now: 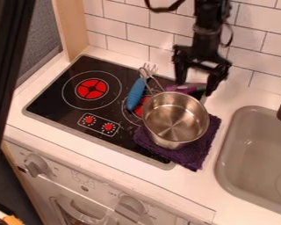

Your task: Move the eggplant to the bottom-left of the stove

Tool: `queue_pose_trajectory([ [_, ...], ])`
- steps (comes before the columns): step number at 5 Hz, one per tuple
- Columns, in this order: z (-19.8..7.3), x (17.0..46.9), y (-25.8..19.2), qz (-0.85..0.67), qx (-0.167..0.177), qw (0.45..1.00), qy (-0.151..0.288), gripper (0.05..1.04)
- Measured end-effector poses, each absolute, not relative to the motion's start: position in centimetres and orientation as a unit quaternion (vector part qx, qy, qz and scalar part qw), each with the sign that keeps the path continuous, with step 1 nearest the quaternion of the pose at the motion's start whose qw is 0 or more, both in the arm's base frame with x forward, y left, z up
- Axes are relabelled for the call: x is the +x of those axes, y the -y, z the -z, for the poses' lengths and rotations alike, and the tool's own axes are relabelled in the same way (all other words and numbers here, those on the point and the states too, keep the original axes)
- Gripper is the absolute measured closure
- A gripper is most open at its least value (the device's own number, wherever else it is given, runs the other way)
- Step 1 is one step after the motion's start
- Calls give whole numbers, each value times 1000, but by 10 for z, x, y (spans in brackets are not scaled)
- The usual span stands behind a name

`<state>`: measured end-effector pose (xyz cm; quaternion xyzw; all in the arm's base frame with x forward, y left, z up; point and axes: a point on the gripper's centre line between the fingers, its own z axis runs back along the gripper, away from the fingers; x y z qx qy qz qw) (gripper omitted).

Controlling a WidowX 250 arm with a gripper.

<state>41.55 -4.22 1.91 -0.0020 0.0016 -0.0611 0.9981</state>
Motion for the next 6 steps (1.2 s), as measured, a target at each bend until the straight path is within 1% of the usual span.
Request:
queue_pose_trajectory([
  [1, -10, 408, 30, 51, -3, 999, -14, 84],
  [2, -6, 400, 32, 52, -3, 998, -20, 152],
  [3, -6, 398, 35, 57, -11, 998, -12, 385],
  [4, -8, 396, 36, 60, -11, 998, -11, 450],
  [5, -14, 398, 46, 60, -28, 998, -6, 450],
  [6, -48, 417, 75, 70, -53, 995, 42, 450],
])
